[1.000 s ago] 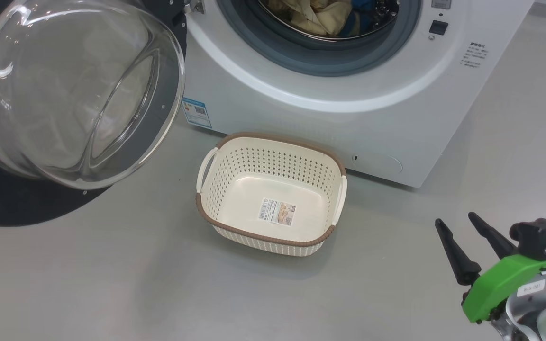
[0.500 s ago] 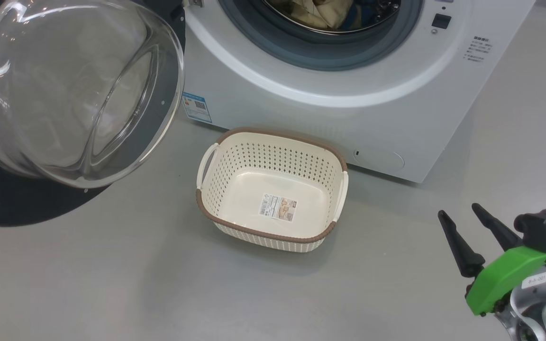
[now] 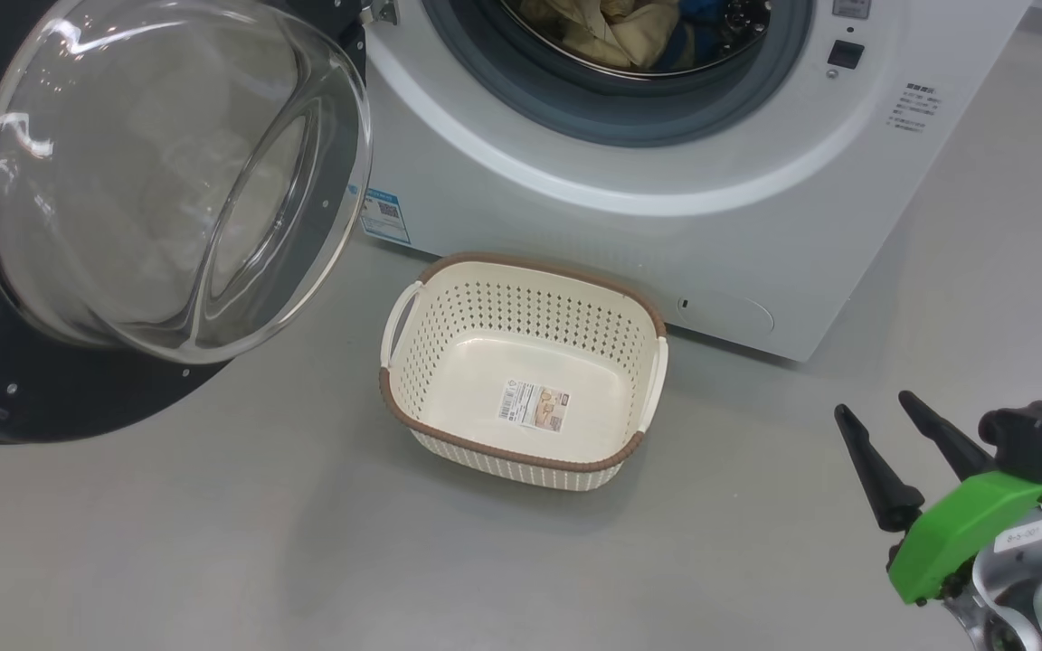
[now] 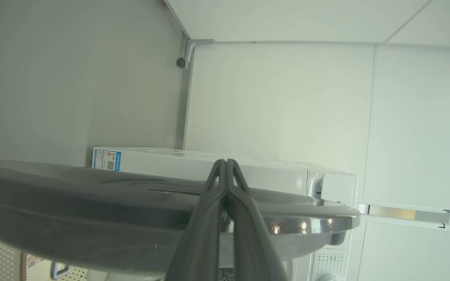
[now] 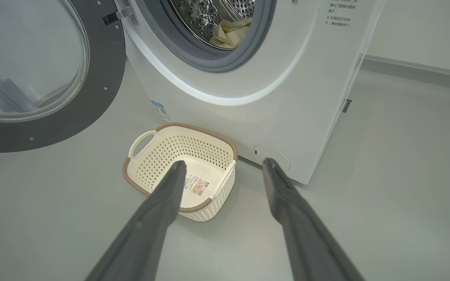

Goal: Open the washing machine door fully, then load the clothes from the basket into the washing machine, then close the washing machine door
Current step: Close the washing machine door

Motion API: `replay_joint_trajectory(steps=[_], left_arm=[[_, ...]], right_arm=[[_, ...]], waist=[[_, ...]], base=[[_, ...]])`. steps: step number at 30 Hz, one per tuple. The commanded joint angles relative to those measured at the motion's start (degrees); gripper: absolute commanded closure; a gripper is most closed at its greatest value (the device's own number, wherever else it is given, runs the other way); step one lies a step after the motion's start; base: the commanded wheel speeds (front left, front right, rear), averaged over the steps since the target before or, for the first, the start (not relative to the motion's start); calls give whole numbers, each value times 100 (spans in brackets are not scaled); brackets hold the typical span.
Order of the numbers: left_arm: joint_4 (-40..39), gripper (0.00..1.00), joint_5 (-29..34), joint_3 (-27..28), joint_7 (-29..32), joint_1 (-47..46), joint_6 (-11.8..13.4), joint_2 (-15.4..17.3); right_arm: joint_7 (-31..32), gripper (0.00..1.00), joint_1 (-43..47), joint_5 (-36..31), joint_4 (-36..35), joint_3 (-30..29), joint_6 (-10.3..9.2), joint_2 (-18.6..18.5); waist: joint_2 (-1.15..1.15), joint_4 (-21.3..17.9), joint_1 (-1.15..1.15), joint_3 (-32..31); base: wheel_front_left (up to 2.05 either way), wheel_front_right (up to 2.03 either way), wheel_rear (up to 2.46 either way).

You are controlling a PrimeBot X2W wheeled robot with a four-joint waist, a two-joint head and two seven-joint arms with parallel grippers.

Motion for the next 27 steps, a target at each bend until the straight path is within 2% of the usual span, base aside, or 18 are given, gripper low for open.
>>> replay_joint_trajectory(steps=[1,12,18,27], left_arm=[[-241,100,50,-79,186,-67,-1,227],[-622,100,3,-267,905,152,24,217],[-910,100,-111,-309,1266,251,59,134],[-1686,100,-492,-371,2123,446,184,-74]], right_arm=[[-15,0,-140,43,-180,88,0,-154],[-50,0,-95,56,-143,84,0,-128],[-66,0,-103,61,-135,87,0,-115],[-94,0,-149,72,-83,95,0,-93]], waist=[[0,4,0,-10],[0,8,0,-31],[0,25,0,-31],[0,25,0,27]], base=[[0,0,0],[0,0,0],[0,0,0],[0,0,0]])
